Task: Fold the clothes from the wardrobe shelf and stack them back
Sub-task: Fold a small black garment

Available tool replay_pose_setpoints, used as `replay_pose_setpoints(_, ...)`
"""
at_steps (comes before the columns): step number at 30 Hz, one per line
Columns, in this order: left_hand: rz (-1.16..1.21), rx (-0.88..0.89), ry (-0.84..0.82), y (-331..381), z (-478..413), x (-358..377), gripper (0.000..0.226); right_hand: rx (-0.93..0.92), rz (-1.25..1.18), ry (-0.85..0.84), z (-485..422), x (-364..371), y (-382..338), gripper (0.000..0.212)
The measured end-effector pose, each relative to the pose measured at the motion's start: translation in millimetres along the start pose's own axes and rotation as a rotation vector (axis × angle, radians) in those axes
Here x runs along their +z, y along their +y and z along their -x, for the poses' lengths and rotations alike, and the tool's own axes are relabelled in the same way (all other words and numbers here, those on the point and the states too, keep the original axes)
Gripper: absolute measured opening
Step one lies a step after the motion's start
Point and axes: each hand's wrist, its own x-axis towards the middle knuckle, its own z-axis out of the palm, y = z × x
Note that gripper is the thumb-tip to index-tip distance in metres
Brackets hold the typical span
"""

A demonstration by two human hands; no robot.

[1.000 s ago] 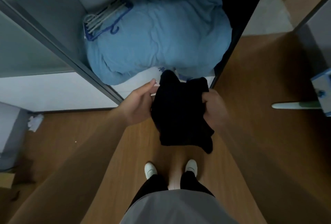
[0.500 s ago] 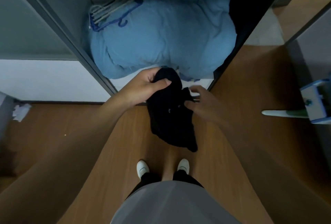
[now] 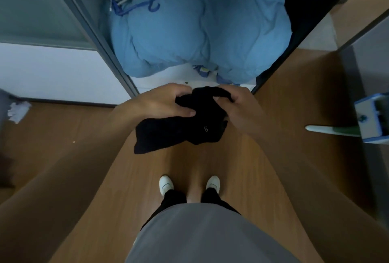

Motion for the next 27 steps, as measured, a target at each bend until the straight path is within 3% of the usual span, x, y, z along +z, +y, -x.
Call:
replay_pose_setpoints(3,-0.08,-0.094,-0.058,-20,8,2,0.02,-0.019,-0.123,0.03,3,-1,-6,0.03)
replay_pose_setpoints(7,0.071,-0.099,0.026,-27,15,9,0.006,0.004,-0.32,0.031,8,-5,-9,0.038)
replay_pose_setpoints(10,0.144,-0.072,-0.02,-18,14,17,0.032,0.046,-0.457,0.052,10,-7,-9,0.036)
replay_pose_setpoints(12,0.216,-0.059,-0.067,-11,12,24,0.038,0.039,-0.499,0.047,10,-7,-10,0.038)
replay_pose_setpoints(15,0.273,-0.035,-0.118,-5,10,33,0.043,0.009,-0.468,0.02,11,-9,-11,0.04)
replay_pose_setpoints(18,0.319,-0.042,-0.055,-7,7,40,0.023,-0.001,-0.47,-0.008,12,-13,-13,0.04)
replay_pose_setpoints(22,0.367,-0.006,-0.063,-4,5,47,0.051,-0.014,-0.409,-0.113,14,-14,-16,0.042)
replay_pose_setpoints(25,0.222,0.008,-0.093,0,2,48,0.029,-0.01,-0.326,-0.159,16,-10,-17,0.04)
replay_pose_setpoints(27,0.185,0.025,-0.089,0,2,48,0.028,-0.008,-0.258,-0.159,17,-9,-16,0.044)
